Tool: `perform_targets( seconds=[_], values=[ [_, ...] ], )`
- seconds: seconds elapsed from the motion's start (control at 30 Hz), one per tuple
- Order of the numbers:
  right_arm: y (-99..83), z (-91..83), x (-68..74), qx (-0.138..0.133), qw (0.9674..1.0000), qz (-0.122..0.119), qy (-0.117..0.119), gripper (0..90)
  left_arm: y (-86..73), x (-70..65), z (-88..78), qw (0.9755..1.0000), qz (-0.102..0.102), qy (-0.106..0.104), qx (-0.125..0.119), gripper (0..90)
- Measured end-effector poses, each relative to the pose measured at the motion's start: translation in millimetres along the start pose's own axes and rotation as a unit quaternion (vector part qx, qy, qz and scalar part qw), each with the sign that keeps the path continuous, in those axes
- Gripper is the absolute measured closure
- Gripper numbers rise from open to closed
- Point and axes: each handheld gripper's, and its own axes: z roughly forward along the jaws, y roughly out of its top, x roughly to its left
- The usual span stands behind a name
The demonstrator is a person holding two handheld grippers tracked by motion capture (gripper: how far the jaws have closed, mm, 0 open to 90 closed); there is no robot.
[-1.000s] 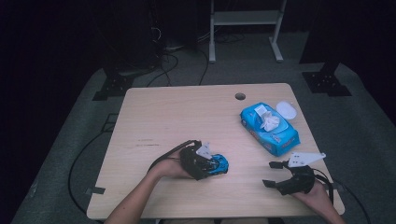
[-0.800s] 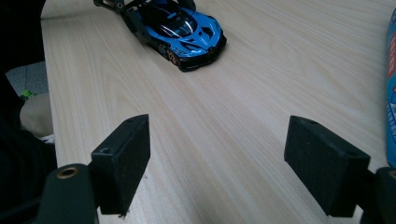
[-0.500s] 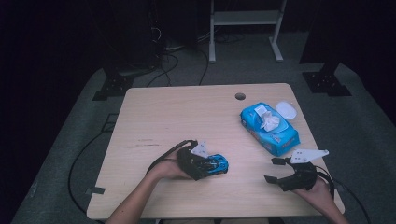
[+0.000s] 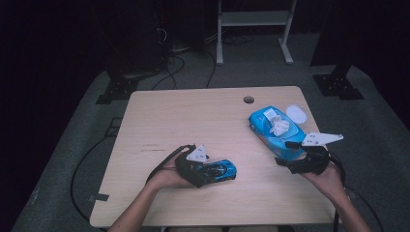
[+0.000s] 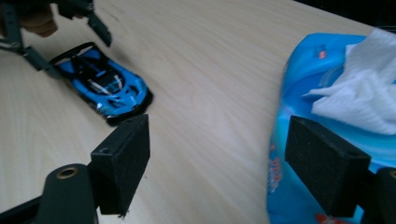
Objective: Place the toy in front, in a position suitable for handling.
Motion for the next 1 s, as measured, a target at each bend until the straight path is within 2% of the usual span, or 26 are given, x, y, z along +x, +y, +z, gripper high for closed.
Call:
perform_targets(
  seconds=[0.27, 0.5, 0.53, 0.7, 0.73, 0.9, 1.0],
  values=[
    [18.1, 8.6, -21.4, 0.006, 0.9994, 0.000, -0.035, 21.5, -9.8, -2.2, -6.9, 0.9992, -0.025, 0.008, -0.030, 14.2],
    [32.3, 17.7, -38.0, 0.004, 0.9979, -0.006, -0.065, 21.8, -17.9, -3.9, -11.1, 0.9982, -0.037, 0.018, -0.044, 13.9],
    [35.7, 21.9, -43.2, 0.011, 0.9973, -0.006, -0.073, 21.8, -19.0, -3.8, -12.0, 0.9980, -0.037, 0.022, -0.047, 13.2],
    [39.3, 31.7, -51.1, 0.009, 0.9958, -0.009, -0.091, 23.0, -25.0, -5.2, -15.3, 0.9971, -0.041, 0.028, -0.058, 13.2],
    [39.6, 37.3, -55.7, 0.019, 0.9952, -0.003, -0.096, 23.0, -27.7, -5.9, -16.4, 0.9968, -0.043, 0.031, -0.060, 13.2],
    [38.3, 47.3, -63.9, 0.022, 0.9936, 0.005, -0.111, 23.9, -32.2, -5.9, -18.5, 0.9956, -0.050, 0.036, -0.072, 12.4],
    [35.4, 53.9, -69.7, 0.027, 0.9919, 0.010, -0.123, 30.0, -34.3, -6.7, -19.9, 0.9951, -0.050, 0.039, -0.076, 12.4]
  ],
)
